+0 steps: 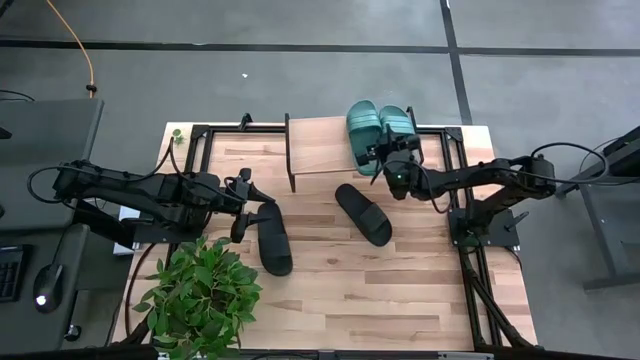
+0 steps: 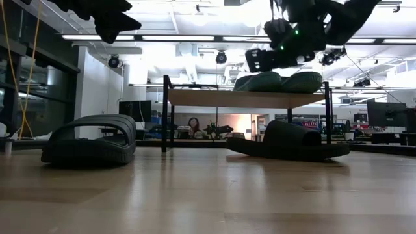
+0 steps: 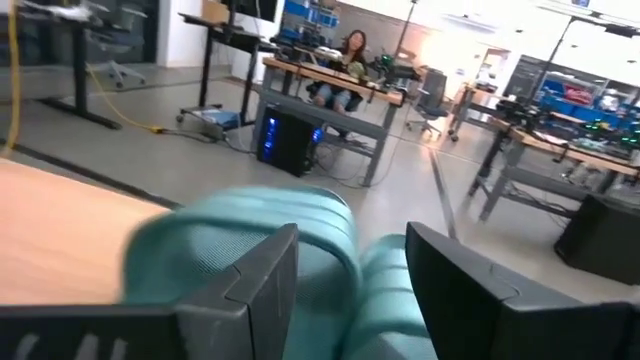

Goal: Pick and place slides into the shelf
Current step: Put the right dark green slipper on the shelf

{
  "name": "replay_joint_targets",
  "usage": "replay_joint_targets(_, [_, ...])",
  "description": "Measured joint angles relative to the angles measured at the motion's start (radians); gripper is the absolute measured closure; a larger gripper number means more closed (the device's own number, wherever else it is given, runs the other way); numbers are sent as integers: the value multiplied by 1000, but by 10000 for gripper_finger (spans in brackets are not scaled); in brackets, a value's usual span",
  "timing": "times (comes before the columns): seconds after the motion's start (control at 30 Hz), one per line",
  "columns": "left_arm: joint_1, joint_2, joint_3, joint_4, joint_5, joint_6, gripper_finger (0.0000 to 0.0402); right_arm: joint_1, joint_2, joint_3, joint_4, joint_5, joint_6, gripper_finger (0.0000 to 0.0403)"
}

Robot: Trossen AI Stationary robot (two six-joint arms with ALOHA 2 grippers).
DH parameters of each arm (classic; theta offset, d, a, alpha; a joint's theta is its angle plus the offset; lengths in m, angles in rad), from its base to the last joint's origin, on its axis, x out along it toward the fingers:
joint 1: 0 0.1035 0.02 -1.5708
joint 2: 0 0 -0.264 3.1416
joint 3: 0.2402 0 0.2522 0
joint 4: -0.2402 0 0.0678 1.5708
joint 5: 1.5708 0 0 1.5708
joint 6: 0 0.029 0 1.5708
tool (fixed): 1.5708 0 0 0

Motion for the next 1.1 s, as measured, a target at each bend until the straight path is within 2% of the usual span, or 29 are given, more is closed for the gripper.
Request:
replay_joint_targets(0.4, [0, 0, 0, -1, 0, 0, 192, 195, 0, 177, -148, -22, -153, 226])
replay_joint_targets(0.7, [0, 0, 0, -7, 0, 0, 192, 304, 0, 206, -305, -12, -145, 226])
replay_joint_targets(0.97, [0, 0, 0, -6, 0, 0, 192, 415, 0, 206, -481, -9, -21, 226])
replay_joint_targets(1.1, [0, 0, 0, -5, 0, 0, 192, 477, 0, 206, -548, -11, -13, 226])
